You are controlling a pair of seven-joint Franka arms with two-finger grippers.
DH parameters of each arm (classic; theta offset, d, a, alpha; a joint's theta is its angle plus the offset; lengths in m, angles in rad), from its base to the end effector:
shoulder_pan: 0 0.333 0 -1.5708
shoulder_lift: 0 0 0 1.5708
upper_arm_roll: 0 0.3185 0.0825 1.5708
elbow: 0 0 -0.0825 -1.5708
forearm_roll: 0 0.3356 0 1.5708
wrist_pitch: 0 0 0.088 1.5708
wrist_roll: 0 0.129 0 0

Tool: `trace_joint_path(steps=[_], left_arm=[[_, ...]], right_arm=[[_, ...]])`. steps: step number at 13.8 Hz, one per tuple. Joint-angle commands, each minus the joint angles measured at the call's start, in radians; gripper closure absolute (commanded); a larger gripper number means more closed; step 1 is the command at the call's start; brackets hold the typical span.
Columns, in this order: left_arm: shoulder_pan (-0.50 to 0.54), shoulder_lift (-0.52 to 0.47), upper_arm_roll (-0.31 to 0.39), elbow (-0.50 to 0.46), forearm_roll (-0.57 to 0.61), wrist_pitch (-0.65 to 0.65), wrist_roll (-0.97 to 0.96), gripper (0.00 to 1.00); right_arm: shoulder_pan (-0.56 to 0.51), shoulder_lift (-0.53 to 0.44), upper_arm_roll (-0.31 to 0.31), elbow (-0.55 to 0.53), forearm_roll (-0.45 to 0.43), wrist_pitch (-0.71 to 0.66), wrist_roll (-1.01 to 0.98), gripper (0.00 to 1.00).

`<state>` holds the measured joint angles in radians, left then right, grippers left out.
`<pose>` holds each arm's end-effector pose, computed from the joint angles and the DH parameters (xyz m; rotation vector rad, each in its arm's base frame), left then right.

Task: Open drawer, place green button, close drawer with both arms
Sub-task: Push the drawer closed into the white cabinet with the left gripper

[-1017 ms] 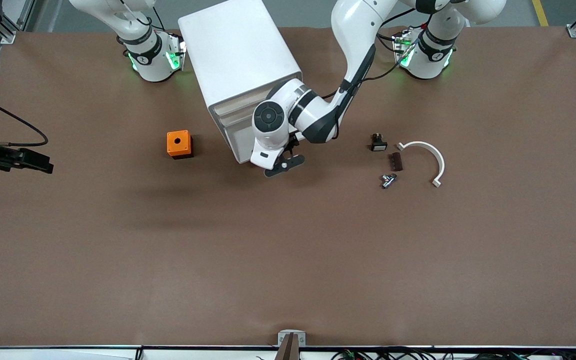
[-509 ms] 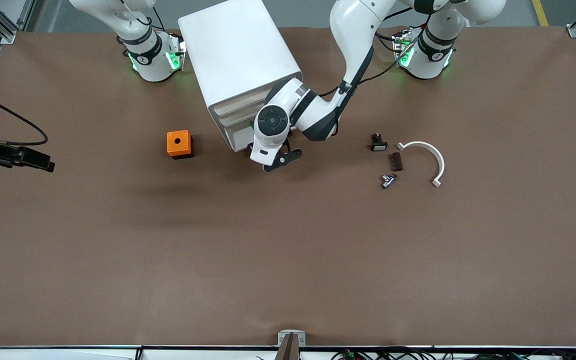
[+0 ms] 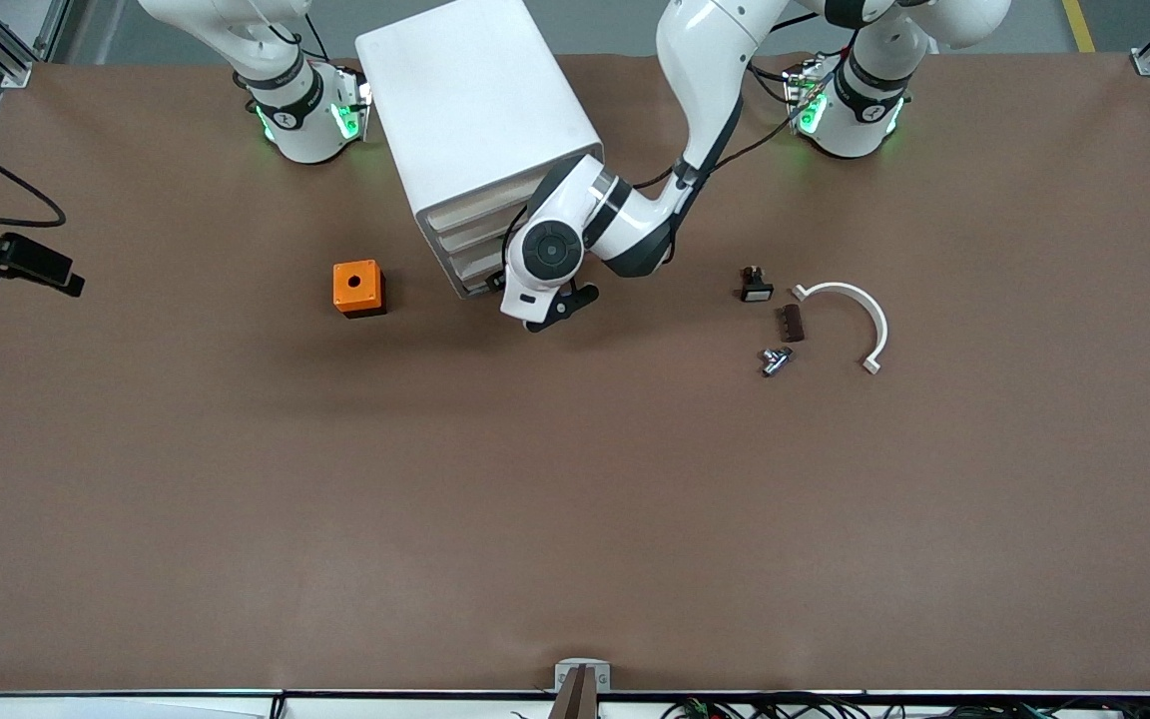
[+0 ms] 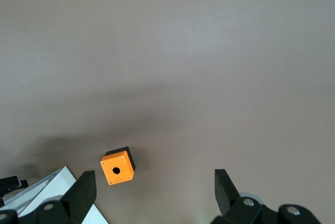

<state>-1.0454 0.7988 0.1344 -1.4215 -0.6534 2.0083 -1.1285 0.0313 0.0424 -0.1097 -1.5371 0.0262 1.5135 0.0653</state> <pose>0.3591 -0.5695 0.2261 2.8686 0.7777 -0.7466 0.5103 -0.0353 0.5929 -3.1099 0.2229 0.1023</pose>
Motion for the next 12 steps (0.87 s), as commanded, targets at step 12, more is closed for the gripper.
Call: trace_joint_path(steps=[12], left_arm=[[0.022, -0.059, 0.043, 0.026, -0.034, -0.014, -0.004, 0.01]], right_arm=[[-0.007, -0.153, 0.015, -0.175, 0.001, 0.071, -0.001, 0.00]])
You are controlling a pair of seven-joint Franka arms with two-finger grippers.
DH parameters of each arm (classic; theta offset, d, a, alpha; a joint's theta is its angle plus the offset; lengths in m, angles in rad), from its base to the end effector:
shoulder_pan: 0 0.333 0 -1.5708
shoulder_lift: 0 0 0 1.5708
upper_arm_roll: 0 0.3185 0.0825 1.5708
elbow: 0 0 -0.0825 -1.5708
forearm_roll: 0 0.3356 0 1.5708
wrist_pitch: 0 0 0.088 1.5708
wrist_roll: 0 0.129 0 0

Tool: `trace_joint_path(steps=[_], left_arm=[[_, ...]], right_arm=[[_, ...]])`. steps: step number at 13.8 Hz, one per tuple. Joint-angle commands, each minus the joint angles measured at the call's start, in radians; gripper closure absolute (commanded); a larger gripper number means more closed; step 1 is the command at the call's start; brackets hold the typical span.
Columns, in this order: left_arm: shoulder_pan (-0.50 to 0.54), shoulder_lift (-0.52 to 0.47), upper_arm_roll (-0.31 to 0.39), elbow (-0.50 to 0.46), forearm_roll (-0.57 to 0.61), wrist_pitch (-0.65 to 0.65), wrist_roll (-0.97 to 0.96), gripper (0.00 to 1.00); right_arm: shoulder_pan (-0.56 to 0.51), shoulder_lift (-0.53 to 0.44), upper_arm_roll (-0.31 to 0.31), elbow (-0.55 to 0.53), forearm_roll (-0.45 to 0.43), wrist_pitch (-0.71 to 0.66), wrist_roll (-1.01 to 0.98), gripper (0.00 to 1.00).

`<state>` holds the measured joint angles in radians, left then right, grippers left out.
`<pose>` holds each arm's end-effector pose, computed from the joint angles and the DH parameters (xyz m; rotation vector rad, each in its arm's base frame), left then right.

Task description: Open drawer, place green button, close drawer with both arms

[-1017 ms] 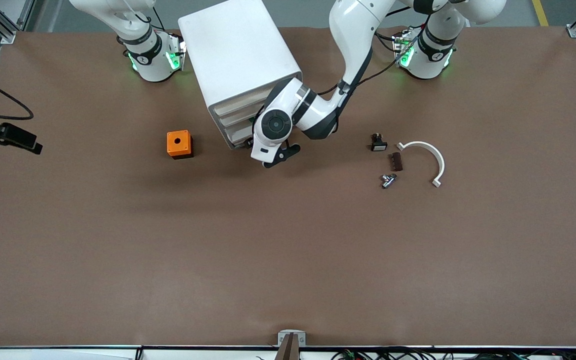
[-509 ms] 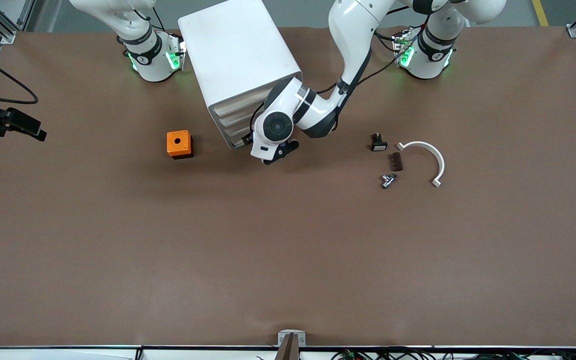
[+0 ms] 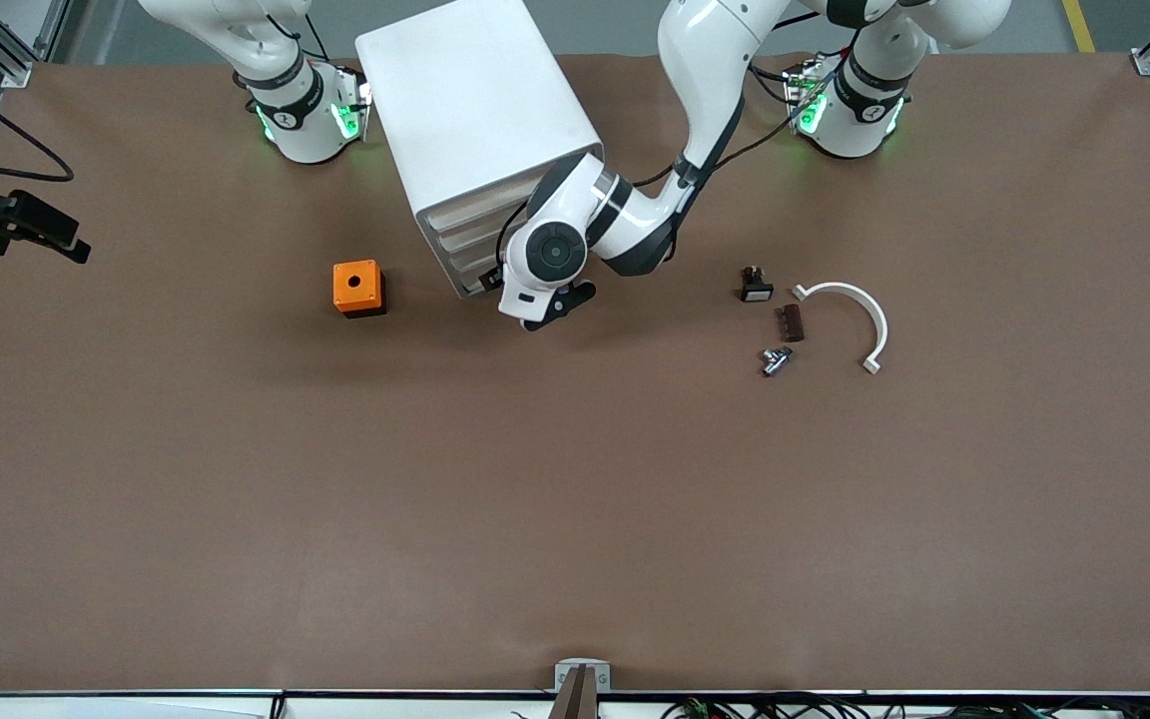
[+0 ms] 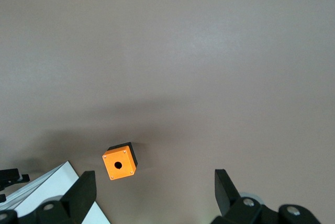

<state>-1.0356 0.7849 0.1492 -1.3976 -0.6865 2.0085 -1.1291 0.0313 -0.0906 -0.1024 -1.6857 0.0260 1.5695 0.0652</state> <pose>0.3739 -0.5704 0.2463 2.8092 0.8020 -0.7353 0.4745 -0.0327 0.6006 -3.0988 0.2111 0.0403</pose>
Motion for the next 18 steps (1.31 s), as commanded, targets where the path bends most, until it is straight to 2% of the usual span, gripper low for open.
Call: trace_joint_path(steps=[1, 4, 10, 15, 18], left_arm=[[0.014, -0.067, 0.058, 0.002, 0.014, -0.017, 0.000, 0.01], [0.057, -0.171, 0.078, 0.002, 0.094, -0.080, 0.002, 0.01], [0.216, -0.415, 0.078, 0.002, 0.170, -0.342, 0.103, 0.01], [0.382, -0.599, 0.076, -0.003, 0.268, -0.618, 0.339, 0.01], [0.512, -0.682, 0.076, -0.003, 0.289, -0.723, 0.483, 0.01]], right_arm=[[-0.005, -0.021, 0.007, -0.028, 0.002, 0.015, -0.001, 0.00], [-0.004, -0.021, 0.009, -0.028, -0.001, 0.014, -0.008, 0.00], [0.019, -0.046, 0.010, -0.043, -0.032, 0.014, -0.024, 0.00], [0.019, -0.057, 0.010, -0.043, -0.032, 0.030, -0.047, 0.00], [0.018, -0.057, 0.010, -0.040, -0.032, 0.035, -0.056, 0.00]])
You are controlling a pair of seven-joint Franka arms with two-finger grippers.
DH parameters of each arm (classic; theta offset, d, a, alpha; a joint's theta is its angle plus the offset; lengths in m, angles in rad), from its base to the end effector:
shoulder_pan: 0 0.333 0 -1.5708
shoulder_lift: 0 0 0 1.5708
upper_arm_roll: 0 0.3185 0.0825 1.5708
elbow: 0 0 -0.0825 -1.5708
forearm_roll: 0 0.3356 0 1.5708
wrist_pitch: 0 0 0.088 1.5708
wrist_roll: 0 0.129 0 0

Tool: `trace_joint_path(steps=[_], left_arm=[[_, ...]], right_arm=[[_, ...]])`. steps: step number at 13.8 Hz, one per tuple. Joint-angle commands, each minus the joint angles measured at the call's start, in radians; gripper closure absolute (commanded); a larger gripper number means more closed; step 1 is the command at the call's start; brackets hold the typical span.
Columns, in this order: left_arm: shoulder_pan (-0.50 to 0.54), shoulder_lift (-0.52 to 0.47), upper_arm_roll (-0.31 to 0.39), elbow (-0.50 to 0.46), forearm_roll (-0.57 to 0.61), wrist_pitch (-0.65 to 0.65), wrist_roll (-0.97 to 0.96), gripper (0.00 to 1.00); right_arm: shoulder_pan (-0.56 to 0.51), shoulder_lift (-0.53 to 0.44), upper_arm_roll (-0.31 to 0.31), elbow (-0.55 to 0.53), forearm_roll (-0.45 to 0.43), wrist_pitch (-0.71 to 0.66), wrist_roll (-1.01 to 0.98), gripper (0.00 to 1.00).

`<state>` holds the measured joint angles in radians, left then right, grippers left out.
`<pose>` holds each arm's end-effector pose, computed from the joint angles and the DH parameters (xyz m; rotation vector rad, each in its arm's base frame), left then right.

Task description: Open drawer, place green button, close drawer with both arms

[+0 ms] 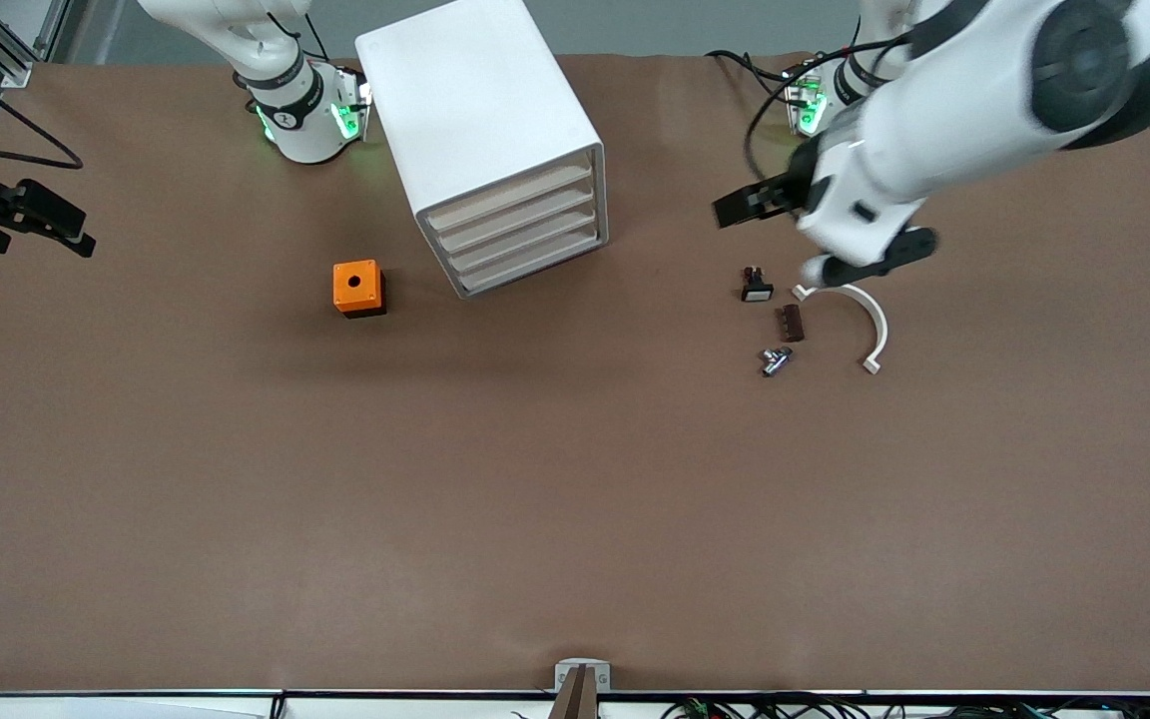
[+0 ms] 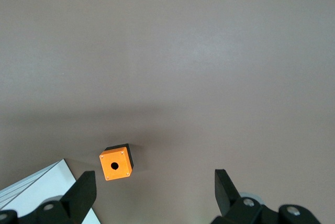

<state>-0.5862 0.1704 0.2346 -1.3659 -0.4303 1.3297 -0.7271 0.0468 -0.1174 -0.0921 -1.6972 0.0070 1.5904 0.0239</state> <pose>0.4683 -0.2497 0.5957 2.8278 0.4493 -0.5393 0.4699 -0.0231 0.6102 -3.1220 0.1073 -0.0161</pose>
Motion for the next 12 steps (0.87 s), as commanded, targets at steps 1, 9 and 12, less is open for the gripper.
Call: trace_joint_path(steps=[1, 9, 12], left_arm=[[0.084, -0.083, -0.009, -0.035, 0.063, -0.067, 0.116, 0.01], [0.247, -0.155, -0.011, -0.047, 0.253, -0.144, 0.331, 0.01], [0.301, -0.158, -0.012, -0.067, 0.303, -0.142, 0.402, 0.01]], right_arm=[[0.002, -0.030, 0.000, -0.027, -0.013, 0.016, -0.016, 0.00], [0.002, -0.027, -0.001, -0.001, -0.013, -0.018, -0.067, 0.00], [0.001, -0.024, 0.000, 0.004, -0.013, -0.030, -0.067, 0.00]])
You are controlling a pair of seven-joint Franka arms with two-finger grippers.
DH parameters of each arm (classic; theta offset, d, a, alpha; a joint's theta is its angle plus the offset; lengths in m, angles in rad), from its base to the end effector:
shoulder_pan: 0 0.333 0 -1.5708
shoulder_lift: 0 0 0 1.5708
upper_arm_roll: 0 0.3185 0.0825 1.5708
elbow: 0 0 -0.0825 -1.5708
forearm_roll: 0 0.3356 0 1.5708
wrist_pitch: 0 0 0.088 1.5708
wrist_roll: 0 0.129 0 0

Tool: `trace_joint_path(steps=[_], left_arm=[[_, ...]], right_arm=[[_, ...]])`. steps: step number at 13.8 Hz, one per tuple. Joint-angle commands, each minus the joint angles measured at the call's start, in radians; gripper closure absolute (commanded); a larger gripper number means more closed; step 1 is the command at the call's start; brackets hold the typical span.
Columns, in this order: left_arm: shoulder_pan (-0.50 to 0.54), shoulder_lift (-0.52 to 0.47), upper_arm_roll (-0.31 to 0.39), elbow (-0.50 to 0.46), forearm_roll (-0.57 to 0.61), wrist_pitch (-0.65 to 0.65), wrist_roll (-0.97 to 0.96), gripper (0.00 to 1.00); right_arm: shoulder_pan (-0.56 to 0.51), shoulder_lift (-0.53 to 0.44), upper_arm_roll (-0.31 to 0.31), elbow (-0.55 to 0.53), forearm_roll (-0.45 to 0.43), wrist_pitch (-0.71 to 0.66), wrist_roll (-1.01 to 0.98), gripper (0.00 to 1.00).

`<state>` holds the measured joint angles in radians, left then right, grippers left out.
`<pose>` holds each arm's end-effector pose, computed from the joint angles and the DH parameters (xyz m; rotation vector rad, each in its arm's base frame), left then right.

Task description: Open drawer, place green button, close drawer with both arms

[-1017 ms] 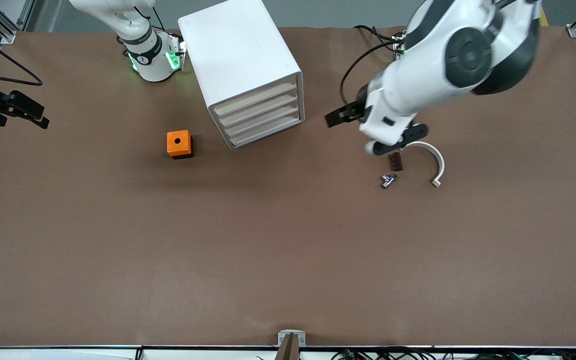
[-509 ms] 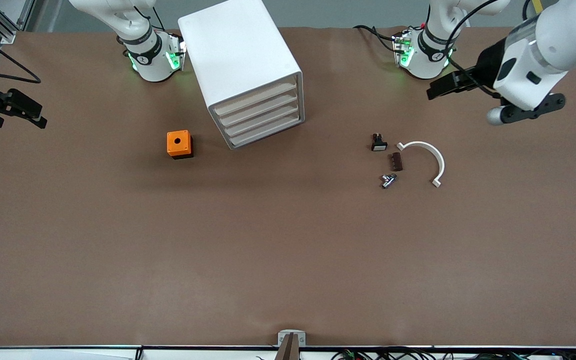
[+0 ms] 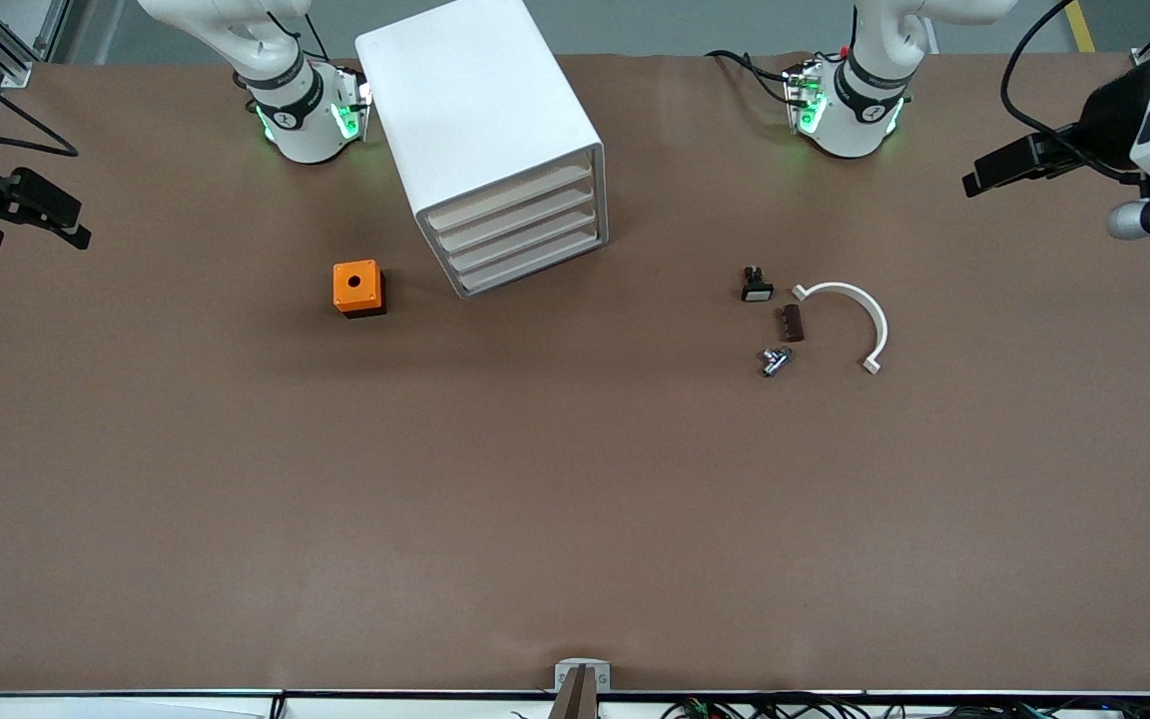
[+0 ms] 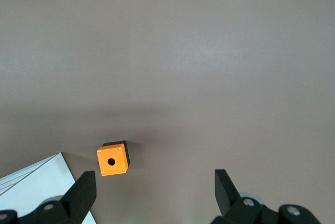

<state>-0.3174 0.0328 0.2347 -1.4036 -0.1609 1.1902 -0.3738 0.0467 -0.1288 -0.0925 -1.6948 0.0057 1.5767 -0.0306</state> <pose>0.4640 -0.0653 0.6310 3.0008 0.3778 -0.4143 0.4650 -0.0236 0.6153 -3.1243 0.0227 -0.0169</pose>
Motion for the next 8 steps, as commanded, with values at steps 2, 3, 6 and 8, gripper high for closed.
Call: trace_joint_path(steps=[2, 3, 6, 8], left_arm=[[0.083, -0.018, -0.011, -0.031, 0.041, 0.002, 0.108, 0.01], [0.096, -0.018, -0.012, -0.031, 0.064, 0.006, 0.124, 0.01], [0.101, -0.016, -0.011, -0.050, 0.110, 0.054, 0.141, 0.01], [0.118, -0.008, -0.011, -0.066, 0.109, 0.091, 0.195, 0.01]], right_arm=[[0.001, -0.011, -0.001, 0.003, -0.018, -0.014, -0.014, 0.00], [-0.001, -0.011, -0.001, 0.003, -0.026, -0.012, -0.015, 0.00], [-0.002, -0.011, -0.001, 0.003, -0.026, -0.009, -0.015, 0.00], [-0.004, -0.011, -0.003, 0.001, -0.026, -0.011, -0.015, 0.00]])
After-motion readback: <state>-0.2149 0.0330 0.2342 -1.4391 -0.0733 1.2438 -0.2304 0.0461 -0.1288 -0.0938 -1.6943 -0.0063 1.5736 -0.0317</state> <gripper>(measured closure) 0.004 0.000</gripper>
